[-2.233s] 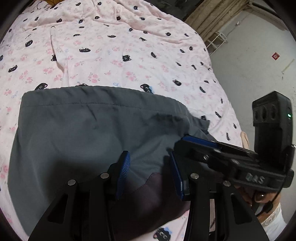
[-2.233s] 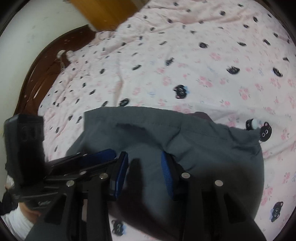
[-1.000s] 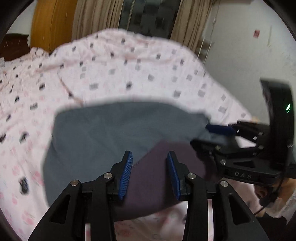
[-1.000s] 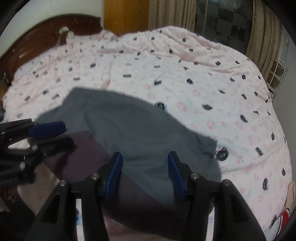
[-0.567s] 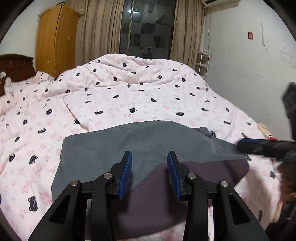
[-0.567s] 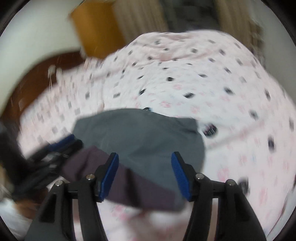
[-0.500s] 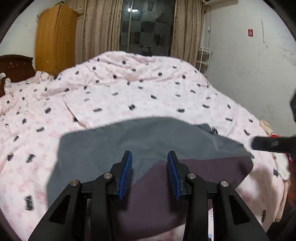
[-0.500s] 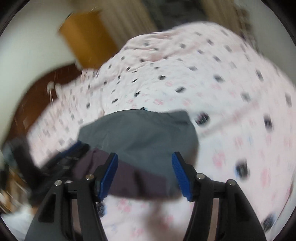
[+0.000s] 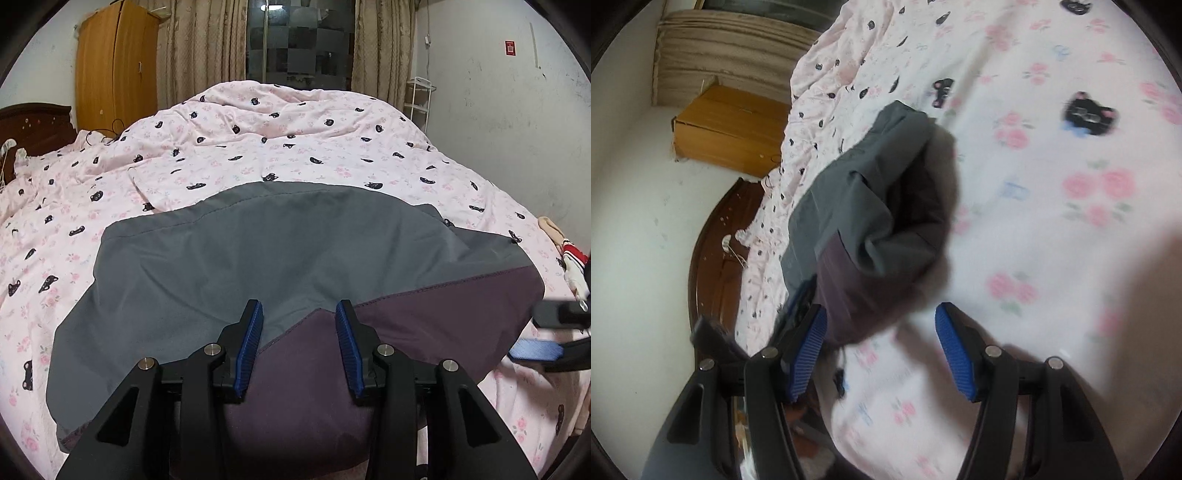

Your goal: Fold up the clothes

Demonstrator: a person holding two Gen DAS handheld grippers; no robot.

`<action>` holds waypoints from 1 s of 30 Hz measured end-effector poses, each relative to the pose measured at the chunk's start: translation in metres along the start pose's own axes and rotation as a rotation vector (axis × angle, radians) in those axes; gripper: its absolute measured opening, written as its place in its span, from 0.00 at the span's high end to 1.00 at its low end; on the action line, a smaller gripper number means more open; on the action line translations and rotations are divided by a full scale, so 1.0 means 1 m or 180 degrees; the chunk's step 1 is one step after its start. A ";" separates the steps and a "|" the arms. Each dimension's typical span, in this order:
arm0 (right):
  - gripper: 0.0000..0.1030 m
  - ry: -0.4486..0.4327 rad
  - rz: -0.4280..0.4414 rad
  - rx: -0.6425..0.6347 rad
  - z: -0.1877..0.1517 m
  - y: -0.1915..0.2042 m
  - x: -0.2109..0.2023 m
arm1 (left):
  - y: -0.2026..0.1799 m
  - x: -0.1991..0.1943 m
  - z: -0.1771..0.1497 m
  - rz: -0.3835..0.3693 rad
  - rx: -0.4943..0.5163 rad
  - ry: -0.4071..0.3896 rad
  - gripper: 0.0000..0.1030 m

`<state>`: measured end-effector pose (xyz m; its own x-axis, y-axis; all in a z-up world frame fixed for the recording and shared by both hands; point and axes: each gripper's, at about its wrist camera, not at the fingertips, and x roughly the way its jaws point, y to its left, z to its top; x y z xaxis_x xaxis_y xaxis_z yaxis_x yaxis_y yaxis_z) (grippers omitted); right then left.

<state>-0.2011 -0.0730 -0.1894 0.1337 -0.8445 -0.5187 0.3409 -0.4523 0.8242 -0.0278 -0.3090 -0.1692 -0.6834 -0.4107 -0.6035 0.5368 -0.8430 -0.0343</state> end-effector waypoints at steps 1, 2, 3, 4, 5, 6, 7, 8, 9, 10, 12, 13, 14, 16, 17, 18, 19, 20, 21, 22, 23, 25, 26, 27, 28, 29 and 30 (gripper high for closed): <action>0.39 -0.0026 -0.0018 0.0007 0.003 0.003 0.006 | 0.000 0.000 0.000 -0.0001 0.0000 -0.0002 0.64; 0.39 -0.0053 -0.0038 0.0011 0.006 0.005 0.012 | 0.000 0.000 0.000 -0.0009 -0.0007 -0.0004 0.64; 0.39 -0.0084 -0.0070 0.0007 0.008 0.007 0.016 | 0.001 0.000 0.000 -0.0019 -0.0016 -0.0002 0.64; 0.39 -0.0115 -0.0103 0.0002 0.011 0.008 0.020 | 0.002 0.000 0.000 -0.0029 -0.0026 0.0000 0.64; 0.39 -0.0147 -0.0135 -0.0002 0.013 0.010 0.024 | 0.002 0.000 0.000 -0.0033 -0.0035 0.0006 0.64; 0.44 -0.0178 -0.0167 -0.0006 0.016 0.011 0.029 | 0.002 -0.001 0.000 -0.0025 -0.0034 0.0005 0.64; 0.49 -0.0203 -0.0194 -0.0015 0.018 0.012 0.032 | 0.001 -0.003 0.001 -0.0007 -0.0032 -0.0008 0.64; 0.54 -0.0204 -0.0199 -0.0039 0.018 0.014 0.031 | 0.001 -0.008 0.003 0.0033 -0.0037 -0.0055 0.64; 0.57 -0.0204 -0.0205 -0.0063 0.018 0.015 0.031 | 0.001 -0.012 0.003 0.0064 -0.0052 -0.0095 0.64; 0.59 -0.0205 -0.0211 -0.0088 0.018 0.017 0.030 | 0.002 -0.017 0.004 0.0120 -0.0079 -0.0157 0.64; 0.62 -0.0206 -0.0222 -0.0136 0.018 0.020 0.029 | 0.004 -0.027 0.005 0.0215 -0.0153 -0.0280 0.64; 0.63 -0.0209 -0.0230 -0.0168 0.018 0.022 0.028 | 0.005 -0.031 0.005 0.0253 -0.0198 -0.0340 0.64; 0.65 -0.0222 -0.0250 -0.0231 0.017 0.026 0.026 | 0.005 -0.026 0.003 0.0183 -0.0202 -0.0283 0.64; 0.67 -0.0246 -0.0310 -0.0364 0.017 0.035 0.024 | 0.003 -0.015 0.000 0.0073 -0.0177 -0.0139 0.64; 0.68 -0.0257 -0.0351 -0.0437 0.017 0.042 0.023 | 0.002 -0.008 -0.002 0.0067 -0.0160 -0.0080 0.64; 0.69 -0.0268 -0.0389 -0.0502 0.016 0.047 0.022 | 0.003 -0.005 -0.002 0.0050 -0.0170 -0.0039 0.63; 0.70 -0.0279 -0.0427 -0.0571 0.015 0.053 0.022 | 0.004 -0.002 -0.001 0.0038 -0.0187 0.0008 0.63; 0.71 -0.0296 -0.0464 -0.0653 0.014 0.059 0.021 | 0.005 0.003 0.000 0.0037 -0.0201 0.0072 0.63; 0.72 -0.0312 -0.0503 -0.0744 0.012 0.067 0.020 | 0.003 0.004 0.000 0.0059 -0.0182 0.0090 0.63; 0.72 -0.0329 -0.0549 -0.0870 0.010 0.077 0.020 | 0.001 0.006 -0.001 0.0080 -0.0162 0.0108 0.63; 0.72 -0.0343 -0.0599 -0.1002 0.007 0.087 0.021 | 0.000 0.007 -0.001 0.0101 -0.0142 0.0126 0.63; 0.73 -0.0350 -0.0728 -0.1313 -0.001 0.107 0.023 | -0.001 0.008 -0.002 0.0100 -0.0144 0.0139 0.63; 0.73 -0.0352 -0.0788 -0.1461 -0.005 0.116 0.024 | 0.001 0.008 -0.002 0.0078 -0.0165 0.0134 0.63; 0.73 -0.0348 -0.0831 -0.1571 -0.008 0.124 0.025 | 0.002 0.007 -0.002 0.0066 -0.0182 0.0132 0.63; 0.73 -0.0342 -0.0871 -0.1656 -0.010 0.131 0.027 | 0.002 0.006 -0.002 0.0059 -0.0196 0.0125 0.63; 0.73 -0.0337 -0.0912 -0.1741 -0.013 0.137 0.029 | 0.003 0.003 -0.001 0.0048 -0.0225 0.0109 0.63; 0.73 -0.0334 -0.0954 -0.1824 -0.015 0.143 0.030 | 0.005 0.000 -0.001 0.0036 -0.0254 0.0092 0.63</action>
